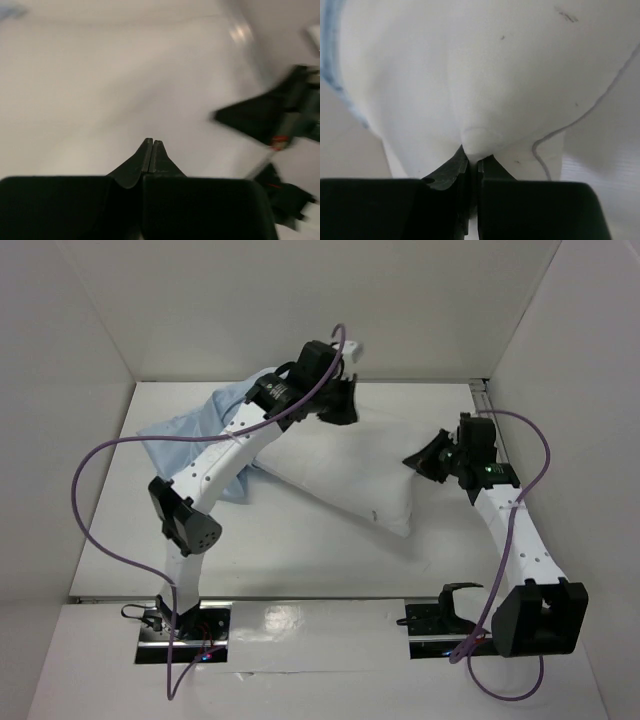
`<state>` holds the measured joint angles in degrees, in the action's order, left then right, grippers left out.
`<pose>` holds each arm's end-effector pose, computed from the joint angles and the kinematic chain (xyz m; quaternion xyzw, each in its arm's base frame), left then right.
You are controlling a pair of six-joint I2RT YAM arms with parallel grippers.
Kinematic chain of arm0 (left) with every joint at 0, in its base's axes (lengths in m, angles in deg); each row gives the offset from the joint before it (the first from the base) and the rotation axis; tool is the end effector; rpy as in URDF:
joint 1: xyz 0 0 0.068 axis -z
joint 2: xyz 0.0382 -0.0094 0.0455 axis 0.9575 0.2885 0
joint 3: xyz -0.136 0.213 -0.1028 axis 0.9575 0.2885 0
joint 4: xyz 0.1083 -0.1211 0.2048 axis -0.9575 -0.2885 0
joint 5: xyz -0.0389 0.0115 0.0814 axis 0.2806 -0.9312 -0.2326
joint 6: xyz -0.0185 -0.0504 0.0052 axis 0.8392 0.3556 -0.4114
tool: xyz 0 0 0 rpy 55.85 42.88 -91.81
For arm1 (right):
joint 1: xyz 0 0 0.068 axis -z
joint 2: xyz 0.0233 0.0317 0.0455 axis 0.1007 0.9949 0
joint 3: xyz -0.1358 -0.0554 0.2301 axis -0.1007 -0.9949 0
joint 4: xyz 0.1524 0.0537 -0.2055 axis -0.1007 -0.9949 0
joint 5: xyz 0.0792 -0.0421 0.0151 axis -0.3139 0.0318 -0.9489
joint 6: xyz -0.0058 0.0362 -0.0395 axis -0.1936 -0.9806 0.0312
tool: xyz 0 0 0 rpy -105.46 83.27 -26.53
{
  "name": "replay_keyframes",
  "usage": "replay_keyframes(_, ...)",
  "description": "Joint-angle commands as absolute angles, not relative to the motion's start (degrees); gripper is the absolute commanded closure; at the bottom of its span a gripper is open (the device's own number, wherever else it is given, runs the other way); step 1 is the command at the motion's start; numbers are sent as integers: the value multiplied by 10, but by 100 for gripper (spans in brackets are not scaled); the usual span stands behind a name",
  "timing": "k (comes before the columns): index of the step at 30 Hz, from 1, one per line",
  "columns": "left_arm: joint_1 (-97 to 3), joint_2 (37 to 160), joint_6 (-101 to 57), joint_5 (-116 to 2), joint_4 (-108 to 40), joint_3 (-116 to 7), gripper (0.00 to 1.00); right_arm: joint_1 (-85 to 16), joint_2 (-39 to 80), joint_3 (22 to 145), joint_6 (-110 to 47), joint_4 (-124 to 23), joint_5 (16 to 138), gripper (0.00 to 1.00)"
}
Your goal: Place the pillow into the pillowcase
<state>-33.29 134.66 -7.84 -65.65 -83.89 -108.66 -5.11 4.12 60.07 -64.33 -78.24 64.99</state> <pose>0.3310 -0.2768 0.4181 0.1066 0.8737 -0.2527 0.4017 0.2413 0.0089 0.2883 0.2421 0.8654 0.2807 0.3371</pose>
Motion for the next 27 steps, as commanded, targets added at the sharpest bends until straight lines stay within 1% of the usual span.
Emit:
replay_keyframes(1, -294, 1401, -62, -454, -808, -1283, 100, -89, -5, 724, -701, -695, 652, 100)
replay_keyframes(2, -294, 1401, -50, -399, -795, -1291, 100, -96, -10, 734, -701, -695, 665, 100)
replay_keyframes(3, -303, 1392, -30, -377, -753, -1246, 100, -117, -18, 734, -711, -703, 679, 100)
replay_keyframes(6, -309, 1360, -17, -354, -694, -1103, 100, -173, -43, 681, -728, -695, 752, 100)
replay_keyframes(7, -309, 1359, -17, -354, -703, -1085, 100, -200, -43, 640, -734, -705, 775, 100)
replay_keyframes(8, -314, 1342, -22, -362, -712, -1071, 100, -205, -49, 621, -739, -705, 798, 100)
replay_keyframes(10, -314, 1313, -34, -416, -726, -1026, 100, -205, -55, 581, -733, -723, 812, 100)
replay_keyframes(11, -328, 1280, -41, -478, -750, -1018, 100, -205, -64, 571, -727, -737, 830, 100)
replay_keyframes(12, -335, 1262, -47, -499, -763, -1012, 100, -205, -73, 563, -717, -745, 841, 100)
replay_keyframes(13, -344, 1245, -59, -521, -773, -996, 93, -195, -73, 557, -699, -754, 850, 100)
replay_keyframes(14, -359, 1207, -59, -578, -792, -987, 85, -189, -73, 557, -688, -780, 868, 100)
replay_keyframes(15, -369, 1189, -68, -605, -799, -973, 74, -183, -73, 557, -678, -795, 877, 100)
replay_keyframes(16, -381, 1175, -68, -630, -807, -947, 51, -176, -73, 566, -660, -806, 885, 100)
replay_keyframes(18, -419, 1142, -62, -680, -822, -904, 36, -155, -73, 579, -643, -827, 892, 100)
replay_keyframes(19, -428, 1132, -62, -703, -828, -886, 32, -148, -68, 590, -622, -834, 892, 93)
replay_keyframes(20, -435, 1124, -57, -727, -828, -866, 20, -142, -67, 618, -608, -847, 892, 51)
replay_keyframes(21, -443, 1117, -57, -749, -828, -848, 18, -137, -58, 634, -597, -854, 885, 28)
replay_keyframes(22, -455, 1117, -57, -796, -828, -833, 17, -137, -47, 652, -590, -863, 891, 14)
replay_keyframes(23, -462, 1111, -49, -817, -828, -808, 14, -137, -39, 691, -574, -875, 898, 5)
replay_keyframes(24, -478, 1111, -38, -856, -828, -793, 12, -137, -32, 712, -568, -895, 910, 0)
replay_keyframes(27, -518, 1099, -6, -855, -835, -738, 13, -149, -13, 784, -544, -898, 908, 0)
